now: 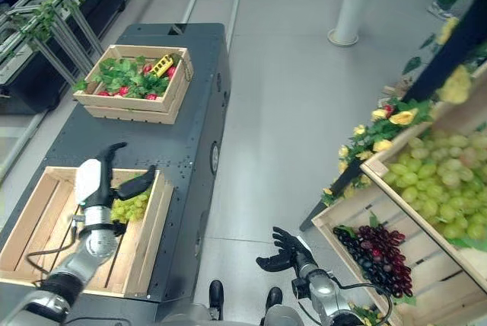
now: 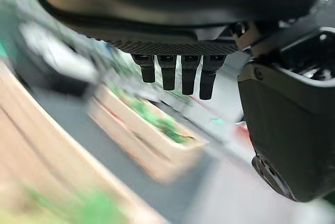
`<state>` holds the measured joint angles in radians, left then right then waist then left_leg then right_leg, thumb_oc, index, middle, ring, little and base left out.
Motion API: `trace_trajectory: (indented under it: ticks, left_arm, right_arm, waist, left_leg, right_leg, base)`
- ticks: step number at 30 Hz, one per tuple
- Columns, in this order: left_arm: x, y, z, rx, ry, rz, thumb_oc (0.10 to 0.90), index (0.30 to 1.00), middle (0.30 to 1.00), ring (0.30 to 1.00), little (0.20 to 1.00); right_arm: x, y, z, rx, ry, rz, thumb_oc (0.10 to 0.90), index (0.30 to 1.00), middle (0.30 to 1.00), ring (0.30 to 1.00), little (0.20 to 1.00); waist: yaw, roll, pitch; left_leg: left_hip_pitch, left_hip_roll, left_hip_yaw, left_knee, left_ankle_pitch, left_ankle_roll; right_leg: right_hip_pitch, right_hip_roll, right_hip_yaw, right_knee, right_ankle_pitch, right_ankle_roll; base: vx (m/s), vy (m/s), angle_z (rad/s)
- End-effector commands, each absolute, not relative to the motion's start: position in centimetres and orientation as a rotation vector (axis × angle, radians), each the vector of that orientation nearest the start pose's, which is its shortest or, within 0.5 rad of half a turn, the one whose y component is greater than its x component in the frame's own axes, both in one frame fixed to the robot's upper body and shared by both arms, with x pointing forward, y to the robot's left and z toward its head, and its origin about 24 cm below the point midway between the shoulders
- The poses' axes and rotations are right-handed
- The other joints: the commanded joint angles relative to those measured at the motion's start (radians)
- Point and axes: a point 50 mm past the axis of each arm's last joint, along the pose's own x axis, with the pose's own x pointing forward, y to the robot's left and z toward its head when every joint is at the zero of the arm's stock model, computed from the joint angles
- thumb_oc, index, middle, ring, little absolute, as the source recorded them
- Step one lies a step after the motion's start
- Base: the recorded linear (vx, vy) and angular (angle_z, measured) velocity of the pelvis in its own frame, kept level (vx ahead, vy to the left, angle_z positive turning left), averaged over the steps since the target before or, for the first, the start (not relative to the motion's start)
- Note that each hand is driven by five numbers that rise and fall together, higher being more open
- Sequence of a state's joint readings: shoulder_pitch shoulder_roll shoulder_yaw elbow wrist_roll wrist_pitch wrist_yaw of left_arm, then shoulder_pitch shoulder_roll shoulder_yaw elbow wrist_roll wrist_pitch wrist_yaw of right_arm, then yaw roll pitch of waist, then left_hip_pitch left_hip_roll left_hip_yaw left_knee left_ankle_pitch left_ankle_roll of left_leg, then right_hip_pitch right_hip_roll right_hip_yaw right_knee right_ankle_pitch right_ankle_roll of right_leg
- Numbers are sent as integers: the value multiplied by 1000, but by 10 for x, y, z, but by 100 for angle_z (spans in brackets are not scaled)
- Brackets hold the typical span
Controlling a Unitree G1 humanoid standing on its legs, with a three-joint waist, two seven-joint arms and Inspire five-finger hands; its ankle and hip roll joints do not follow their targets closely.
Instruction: Pick up the fruits from the basket on one side to the basket on the other side
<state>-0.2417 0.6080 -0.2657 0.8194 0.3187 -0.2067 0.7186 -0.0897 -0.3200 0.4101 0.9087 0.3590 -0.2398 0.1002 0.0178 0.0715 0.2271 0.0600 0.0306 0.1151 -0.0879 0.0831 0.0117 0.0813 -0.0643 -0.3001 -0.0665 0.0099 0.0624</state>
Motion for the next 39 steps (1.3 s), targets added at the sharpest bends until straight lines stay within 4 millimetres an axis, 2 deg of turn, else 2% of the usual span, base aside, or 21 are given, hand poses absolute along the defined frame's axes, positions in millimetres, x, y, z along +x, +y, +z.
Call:
trace_trajectory:
  ticks: [1,2,6,9,15,16,19,21,24,30,39]
  left_arm:
    - [273,336,34,1107,67,644,800,900,900,900,900]
    - [270,346,37,1086,87,699,800,900,900,900,900]
    - [268,364,50,1122,99,775,800,900,900,900,900]
    - [268,376,58,1197,146,773,800,900,900,900,900]
    - [287,381,84,1364,172,707,800,900,900,900,900]
    - [294,382,93,1386,170,712,800,900,900,900,900]
    - [305,380,110,1434,141,717,800,900,900,900,900]
    - [311,381,122,1457,125,732,800,900,900,900,900]
    - [315,383,133,1474,122,736,800,900,900,900,900]
    - [321,381,145,1470,101,712,800,900,900,900,900]
    - [320,387,147,1483,158,710,800,900,900,900,900]
  right_arm:
    - [213,-186,-92,-150,548,258,800,900,900,900,900]
    - [210,-188,-94,-159,558,256,800,900,900,900,900]
    - [204,-196,-98,-171,587,236,800,900,900,900,900]
    - [203,-202,-97,-196,597,238,800,900,900,900,900]
    - [228,-210,-79,-251,533,239,800,900,900,900,900]
    - [241,-209,-69,-276,493,248,800,900,900,900,900]
    - [262,-206,-51,-306,421,272,800,900,900,900,900]
    - [275,-205,-40,-327,380,288,800,900,900,900,900]
    - [280,-208,-33,-358,366,293,800,900,900,900,900]
    - [286,-219,-25,-386,362,272,800,900,900,900,900]
    - [290,-229,-18,-417,354,258,800,900,900,900,900]
  waist:
    - [-8,-20,-40]
    - [-11,-21,-40]
    - [-14,-23,-38]
    - [-18,-25,-27]
    - [-16,-22,53]
    - [-16,-26,92]
    - [-19,-39,165]
    - [-20,-52,210]
    - [-21,-65,250]
    - [-24,-72,292]
    - [-33,-76,293]
  left_leg:
    - [-13,-1,13,48,-124,-32]
    - [-13,-1,16,47,-124,-32]
    - [-14,1,20,48,-127,-31]
    - [-30,5,25,62,-131,-32]
    - [-114,10,24,118,-131,-36]
    - [-160,12,26,172,-137,-37]
    - [-261,26,33,323,-164,-41]
    - [-340,42,44,459,-209,-37]
    - [-400,50,42,580,-271,-34]
    - [-485,57,49,704,-323,-22]
    - [-543,61,49,740,-330,-20]
  right_leg:
    - [-20,-73,34,92,-92,19]
    - [-18,-74,33,88,-92,19]
    - [-13,-73,29,83,-95,21]
    - [-22,-73,30,87,-99,20]
    - [-98,-76,37,145,-117,8]
    - [-138,-79,38,196,-133,-1]
    - [-231,-88,40,333,-175,-24]
    - [-311,-97,46,465,-219,-43]
    - [-372,-107,55,594,-276,-50]
    - [-467,-130,61,739,-318,-59]
    - [-533,-134,74,778,-322,-57]
  base:
    - [101,90,8]
    - [83,68,5]
    - [84,48,-2]
    - [48,70,-6]
    - [-81,86,-3]
    - [-181,108,1]
    - [-219,82,-4]
    - [-140,74,3]
    - [-53,87,-7]
    - [-45,84,4]
    - [-13,54,3]
